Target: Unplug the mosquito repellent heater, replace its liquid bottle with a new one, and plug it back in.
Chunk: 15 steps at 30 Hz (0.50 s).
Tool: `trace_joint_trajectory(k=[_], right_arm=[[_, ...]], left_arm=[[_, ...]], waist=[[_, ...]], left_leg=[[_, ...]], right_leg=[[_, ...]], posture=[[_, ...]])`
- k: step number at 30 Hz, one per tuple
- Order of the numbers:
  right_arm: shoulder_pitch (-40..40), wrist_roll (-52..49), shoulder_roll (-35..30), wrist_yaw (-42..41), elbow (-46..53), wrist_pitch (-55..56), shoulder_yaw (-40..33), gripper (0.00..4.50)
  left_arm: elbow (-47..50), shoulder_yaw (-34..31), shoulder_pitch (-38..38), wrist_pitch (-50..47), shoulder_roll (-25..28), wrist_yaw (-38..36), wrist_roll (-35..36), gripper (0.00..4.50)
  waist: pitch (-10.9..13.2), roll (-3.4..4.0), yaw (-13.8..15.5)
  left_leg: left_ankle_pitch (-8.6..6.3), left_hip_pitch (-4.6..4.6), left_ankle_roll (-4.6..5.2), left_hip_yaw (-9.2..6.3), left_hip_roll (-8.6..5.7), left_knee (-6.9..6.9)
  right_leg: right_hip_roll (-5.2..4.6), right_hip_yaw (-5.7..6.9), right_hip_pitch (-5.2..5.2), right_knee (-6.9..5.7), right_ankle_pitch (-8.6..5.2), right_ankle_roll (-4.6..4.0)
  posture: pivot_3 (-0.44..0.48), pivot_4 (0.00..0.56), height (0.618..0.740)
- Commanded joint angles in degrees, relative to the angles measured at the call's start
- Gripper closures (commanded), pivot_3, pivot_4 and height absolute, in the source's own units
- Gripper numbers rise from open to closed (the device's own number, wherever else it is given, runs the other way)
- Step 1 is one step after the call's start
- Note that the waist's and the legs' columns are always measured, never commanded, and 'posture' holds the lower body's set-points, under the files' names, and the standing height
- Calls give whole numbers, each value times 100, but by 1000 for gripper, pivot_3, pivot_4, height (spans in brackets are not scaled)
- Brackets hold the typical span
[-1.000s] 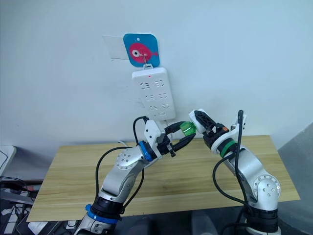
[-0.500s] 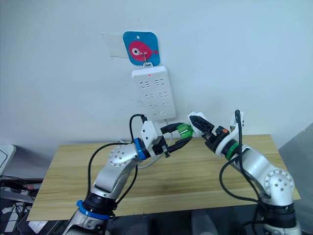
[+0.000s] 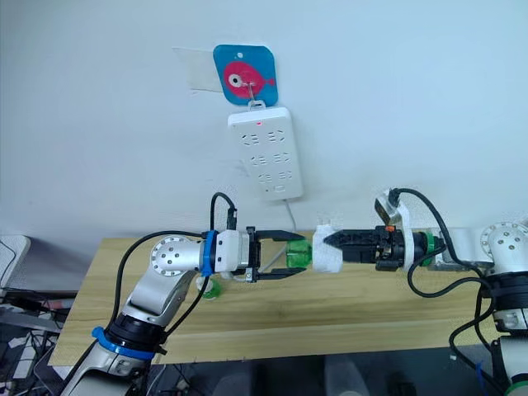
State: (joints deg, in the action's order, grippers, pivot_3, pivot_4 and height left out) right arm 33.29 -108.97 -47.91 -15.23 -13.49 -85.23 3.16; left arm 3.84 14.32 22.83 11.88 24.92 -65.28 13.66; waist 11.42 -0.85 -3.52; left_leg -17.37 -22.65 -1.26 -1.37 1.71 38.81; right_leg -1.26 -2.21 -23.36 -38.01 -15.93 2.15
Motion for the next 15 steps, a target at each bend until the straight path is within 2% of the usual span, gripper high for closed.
trace_joint_trajectory(k=[1, 14, 15], right_arm=[[158, 53, -31, -279, -16, -139, -16, 65], [200, 155, 197, -206, -13, 108, -128, 65], [193, 175, 199, -202, 0, 115, -134, 229]], left_arm=[[91, -48, 56, 152, -54, 167, -35, 2255], [125, 6, 70, 41, -149, 415, -51, 2255], [115, 4, 81, 27, -159, 420, -46, 2255]], waist=[[3, 0, 48], [3, 0, 169], [3, 0, 169]], left_leg=[[0, -5, 0, -1, 0, 0], [0, -17, 0, -5, 1, 5], [0, -17, 0, -5, 1, 5]], right_leg=[[-3, 2, -3, 1, 0, 0], [-9, 9, -12, -1, 1, 2], [-10, 8, -12, -1, 1, 2]], posture=[[-50, 208, 740], [-49, 204, 740], [-53, 204, 740]])
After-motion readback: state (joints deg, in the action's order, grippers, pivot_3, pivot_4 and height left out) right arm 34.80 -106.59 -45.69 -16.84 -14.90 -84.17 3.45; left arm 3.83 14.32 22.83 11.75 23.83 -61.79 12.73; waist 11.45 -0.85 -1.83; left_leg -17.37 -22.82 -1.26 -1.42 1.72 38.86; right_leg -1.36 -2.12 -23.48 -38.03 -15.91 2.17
